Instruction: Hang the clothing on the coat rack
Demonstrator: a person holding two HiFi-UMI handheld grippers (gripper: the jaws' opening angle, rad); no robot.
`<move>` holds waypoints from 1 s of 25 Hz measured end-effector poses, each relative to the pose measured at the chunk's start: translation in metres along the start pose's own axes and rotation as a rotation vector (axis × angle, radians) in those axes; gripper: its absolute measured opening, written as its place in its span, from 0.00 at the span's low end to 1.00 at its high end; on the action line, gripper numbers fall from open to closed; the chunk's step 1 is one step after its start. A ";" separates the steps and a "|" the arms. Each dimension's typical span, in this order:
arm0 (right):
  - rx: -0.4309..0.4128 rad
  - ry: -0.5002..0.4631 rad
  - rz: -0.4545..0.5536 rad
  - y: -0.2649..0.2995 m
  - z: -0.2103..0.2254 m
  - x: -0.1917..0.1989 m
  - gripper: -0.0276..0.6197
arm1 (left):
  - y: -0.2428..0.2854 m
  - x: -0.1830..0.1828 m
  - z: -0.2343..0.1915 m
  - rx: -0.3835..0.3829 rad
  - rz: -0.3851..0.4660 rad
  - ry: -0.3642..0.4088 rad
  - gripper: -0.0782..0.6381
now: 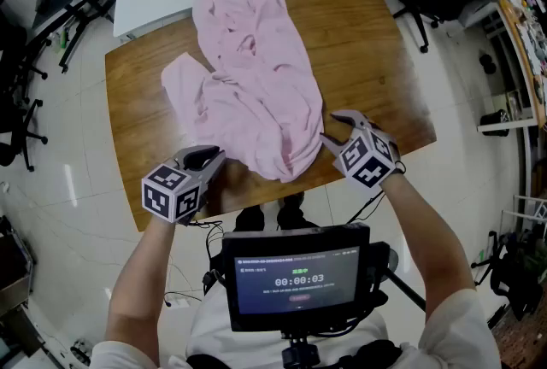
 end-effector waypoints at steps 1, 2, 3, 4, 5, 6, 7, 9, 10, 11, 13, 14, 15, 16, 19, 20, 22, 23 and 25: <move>-0.009 -0.028 0.014 0.000 0.002 -0.008 0.34 | 0.003 -0.009 0.005 0.028 0.018 0.020 0.22; -0.019 -0.056 0.027 0.001 0.003 -0.016 0.34 | 0.006 -0.017 0.009 0.055 0.033 0.040 0.24; -0.031 -0.085 0.037 0.001 0.003 -0.023 0.34 | 0.009 -0.023 0.013 0.079 0.043 0.061 0.26; -0.045 -0.114 0.043 0.002 0.003 -0.029 0.34 | 0.012 -0.029 0.016 0.100 0.048 0.081 0.28; -0.062 -0.144 0.047 0.004 0.001 -0.034 0.34 | 0.015 -0.033 0.019 0.117 0.049 0.100 0.30; -0.081 -0.177 0.047 0.005 -0.001 -0.038 0.34 | 0.018 -0.036 0.021 0.131 0.049 0.117 0.31; -0.102 -0.212 0.045 0.007 -0.004 -0.041 0.34 | 0.021 -0.040 0.023 0.143 0.049 0.133 0.32; -0.144 -0.293 0.029 0.013 -0.010 -0.046 0.35 | 0.028 -0.047 0.027 0.161 0.048 0.164 0.33; -0.164 -0.336 0.017 0.017 -0.013 -0.048 0.35 | 0.032 -0.051 0.029 0.171 0.047 0.179 0.33; -0.183 -0.378 0.002 0.021 -0.017 -0.049 0.35 | 0.036 -0.054 0.032 0.183 0.046 0.194 0.35; -0.223 -0.450 -0.033 0.029 -0.022 -0.050 0.35 | 0.046 -0.062 0.039 0.212 0.039 0.226 0.36; -0.245 -0.481 -0.052 0.033 -0.025 -0.050 0.35 | 0.051 -0.065 0.043 0.229 0.032 0.243 0.38; -0.267 -0.507 -0.071 0.037 -0.027 -0.050 0.34 | 0.057 -0.068 0.046 0.246 0.021 0.261 0.39; -0.286 -0.529 -0.090 0.041 -0.029 -0.051 0.34 | 0.063 -0.070 0.048 0.262 0.006 0.278 0.40; -0.321 -0.566 -0.136 0.053 -0.032 -0.053 0.32 | 0.081 -0.070 0.052 0.293 -0.062 0.328 0.43; -0.333 -0.566 -0.151 0.056 -0.033 -0.053 0.32 | 0.086 -0.068 0.052 0.300 -0.088 0.341 0.43; -0.353 -0.570 -0.182 0.061 -0.037 -0.051 0.32 | 0.096 -0.062 0.052 0.313 -0.145 0.358 0.43; -0.361 -0.575 -0.193 0.063 -0.038 -0.050 0.31 | 0.100 -0.057 0.053 0.321 -0.174 0.364 0.43; -0.369 -0.575 -0.205 0.063 -0.040 -0.048 0.27 | 0.104 -0.047 0.056 0.340 -0.224 0.370 0.43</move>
Point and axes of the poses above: the fingertips, and each gripper's own axes: y forward along the fingers, z to its right, x out of its underside, the point moved 4 cm from there along -y, backward along the fingers, and after that the axes turned 4 degrees about x, right-handed, at the moved point
